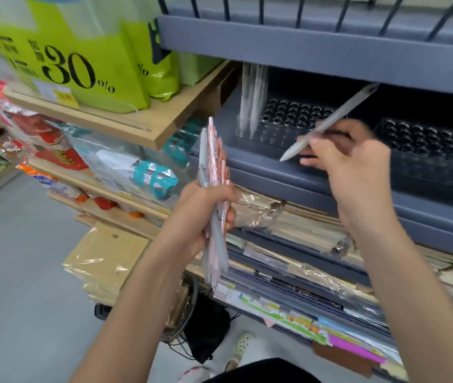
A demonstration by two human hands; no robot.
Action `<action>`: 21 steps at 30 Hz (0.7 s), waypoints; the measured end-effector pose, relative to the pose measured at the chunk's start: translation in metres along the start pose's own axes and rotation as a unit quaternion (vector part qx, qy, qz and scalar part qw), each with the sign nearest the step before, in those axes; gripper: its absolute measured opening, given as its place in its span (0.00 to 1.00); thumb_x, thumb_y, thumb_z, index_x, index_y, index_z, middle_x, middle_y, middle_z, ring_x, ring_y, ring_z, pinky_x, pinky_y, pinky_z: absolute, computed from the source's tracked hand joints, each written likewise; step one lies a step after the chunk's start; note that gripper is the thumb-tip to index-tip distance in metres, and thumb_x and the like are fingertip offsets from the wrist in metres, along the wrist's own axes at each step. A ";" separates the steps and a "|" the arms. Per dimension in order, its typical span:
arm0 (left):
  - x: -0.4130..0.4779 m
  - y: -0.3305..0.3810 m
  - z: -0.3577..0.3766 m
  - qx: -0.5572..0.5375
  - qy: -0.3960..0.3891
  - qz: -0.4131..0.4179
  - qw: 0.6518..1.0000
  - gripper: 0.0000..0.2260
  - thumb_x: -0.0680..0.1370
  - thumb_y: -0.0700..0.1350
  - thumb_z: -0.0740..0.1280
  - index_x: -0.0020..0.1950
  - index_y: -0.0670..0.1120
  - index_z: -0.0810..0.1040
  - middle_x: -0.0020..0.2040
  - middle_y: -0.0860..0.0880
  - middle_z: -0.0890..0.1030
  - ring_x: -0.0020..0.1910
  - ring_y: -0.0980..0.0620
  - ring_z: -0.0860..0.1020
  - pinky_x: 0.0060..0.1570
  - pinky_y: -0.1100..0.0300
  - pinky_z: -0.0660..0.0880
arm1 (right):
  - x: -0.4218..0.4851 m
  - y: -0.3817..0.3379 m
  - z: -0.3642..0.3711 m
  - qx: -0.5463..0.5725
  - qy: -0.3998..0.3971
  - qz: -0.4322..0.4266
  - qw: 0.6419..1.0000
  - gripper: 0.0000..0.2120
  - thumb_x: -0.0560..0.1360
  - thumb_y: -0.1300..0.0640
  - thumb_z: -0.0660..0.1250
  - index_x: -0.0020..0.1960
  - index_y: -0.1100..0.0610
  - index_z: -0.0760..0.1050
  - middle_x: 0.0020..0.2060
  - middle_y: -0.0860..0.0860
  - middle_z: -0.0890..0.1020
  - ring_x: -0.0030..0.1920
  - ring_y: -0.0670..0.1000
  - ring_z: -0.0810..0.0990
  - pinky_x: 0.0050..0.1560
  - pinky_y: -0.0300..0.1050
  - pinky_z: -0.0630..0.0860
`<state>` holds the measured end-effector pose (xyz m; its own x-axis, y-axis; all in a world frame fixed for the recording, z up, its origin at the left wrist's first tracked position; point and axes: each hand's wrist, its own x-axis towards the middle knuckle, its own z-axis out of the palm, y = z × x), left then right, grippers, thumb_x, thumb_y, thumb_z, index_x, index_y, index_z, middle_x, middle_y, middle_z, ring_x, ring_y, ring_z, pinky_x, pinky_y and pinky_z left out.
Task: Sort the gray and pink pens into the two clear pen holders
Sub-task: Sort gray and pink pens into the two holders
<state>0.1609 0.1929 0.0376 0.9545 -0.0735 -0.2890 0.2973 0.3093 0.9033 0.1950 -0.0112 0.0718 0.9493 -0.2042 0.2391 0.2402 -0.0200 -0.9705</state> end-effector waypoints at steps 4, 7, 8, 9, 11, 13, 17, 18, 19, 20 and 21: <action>0.023 0.011 -0.004 -0.004 -0.003 -0.009 1.000 0.15 0.66 0.36 0.72 0.50 0.39 0.72 0.32 0.46 0.72 0.25 0.51 0.72 0.24 0.61 0.70 | 0.021 0.006 0.015 -0.005 0.033 -0.009 0.999 0.07 0.76 0.63 0.69 0.46 0.51 0.76 0.39 0.49 0.86 0.41 0.50 0.86 0.43 0.41 0.81; 0.031 0.018 -0.007 0.004 -0.029 -0.009 1.000 0.14 0.66 0.37 0.72 0.49 0.40 0.73 0.31 0.47 0.72 0.25 0.52 0.71 0.23 0.61 0.69 | 0.033 0.007 0.020 0.012 0.064 -0.034 0.997 0.06 0.76 0.63 0.70 0.45 0.53 0.76 0.37 0.48 0.85 0.41 0.50 0.86 0.45 0.42 0.81; 0.032 0.020 -0.009 0.012 -0.038 -0.011 0.999 0.14 0.66 0.37 0.72 0.48 0.40 0.73 0.31 0.47 0.72 0.25 0.52 0.71 0.23 0.61 0.69 | 0.037 0.006 0.022 0.015 0.075 -0.047 0.996 0.06 0.76 0.63 0.69 0.45 0.53 0.76 0.36 0.47 0.85 0.41 0.50 0.85 0.44 0.42 0.81; 0.034 0.022 -0.011 0.020 -0.047 -0.014 0.999 0.14 0.65 0.37 0.72 0.48 0.40 0.74 0.31 0.47 0.73 0.25 0.52 0.72 0.23 0.61 0.69 | 0.041 0.006 0.024 0.015 0.089 -0.059 0.994 0.06 0.76 0.63 0.69 0.44 0.54 0.76 0.35 0.46 0.85 0.40 0.49 0.85 0.44 0.41 0.81; 0.035 0.025 -0.015 0.026 -0.061 -0.022 0.998 0.14 0.65 0.37 0.72 0.48 0.40 0.74 0.31 0.47 0.73 0.24 0.52 0.72 0.23 0.61 0.69 | 0.051 0.004 0.028 -0.002 0.113 -0.073 0.991 0.06 0.76 0.64 0.69 0.43 0.54 0.76 0.33 0.46 0.84 0.38 0.47 0.84 0.43 0.41 0.80; 0.036 0.026 -0.017 0.026 -0.071 -0.029 0.997 0.13 0.65 0.37 0.72 0.47 0.41 0.74 0.31 0.46 0.73 0.24 0.52 0.72 0.23 0.62 0.69 | 0.061 0.003 0.032 -0.025 0.127 -0.076 0.989 0.07 0.74 0.63 0.69 0.42 0.52 0.77 0.33 0.46 0.84 0.37 0.47 0.84 0.44 0.42 0.81; 0.038 0.029 -0.021 0.037 -0.090 -0.040 0.994 0.14 0.66 0.37 0.73 0.49 0.40 0.75 0.31 0.47 0.75 0.24 0.52 0.72 0.23 0.61 0.70 | 0.077 -0.001 0.043 -0.119 0.161 -0.078 0.977 0.16 0.71 0.63 0.66 0.31 0.46 0.81 0.32 0.43 0.84 0.40 0.50 0.86 0.49 0.51 0.82; 0.038 0.029 -0.023 0.040 -0.094 -0.041 0.994 0.15 0.66 0.38 0.73 0.50 0.40 0.75 0.31 0.48 0.75 0.24 0.52 0.72 0.24 0.61 0.70 | 0.080 -0.002 0.047 -0.144 0.157 -0.077 0.974 0.19 0.71 0.63 0.65 0.29 0.44 0.81 0.32 0.43 0.84 0.41 0.51 0.85 0.50 0.52 0.82; 0.038 0.030 -0.023 0.043 -0.097 -0.042 0.993 0.15 0.66 0.38 0.73 0.50 0.39 0.75 0.30 0.48 0.75 0.24 0.52 0.73 0.24 0.61 0.70 | 0.084 -0.002 0.050 -0.168 0.146 -0.072 0.972 0.20 0.72 0.63 0.64 0.30 0.43 0.82 0.33 0.43 0.85 0.43 0.51 0.85 0.52 0.53 0.81; 0.038 0.031 -0.024 0.046 -0.101 -0.044 0.993 0.15 0.65 0.38 0.73 0.50 0.39 0.75 0.29 0.48 0.75 0.24 0.52 0.73 0.24 0.61 0.70 | 0.088 -0.002 0.053 -0.197 0.131 -0.066 0.969 0.18 0.72 0.63 0.64 0.31 0.45 0.83 0.37 0.44 0.86 0.46 0.51 0.84 0.54 0.53 0.80; 0.039 0.031 -0.025 0.047 -0.106 -0.046 0.992 0.15 0.65 0.38 0.73 0.49 0.39 0.75 0.29 0.49 0.75 0.24 0.52 0.73 0.24 0.61 0.70 | 0.092 -0.002 0.056 -0.226 0.119 -0.057 0.965 0.14 0.73 0.61 0.63 0.35 0.49 0.84 0.41 0.47 0.86 0.49 0.52 0.83 0.57 0.53 0.79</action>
<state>0.2066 0.2235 0.0469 0.9039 -0.2975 -0.3073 0.3743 0.2022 0.9050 0.2929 0.0251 0.0975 0.8348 -0.3942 0.3843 0.1764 -0.4696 -0.8650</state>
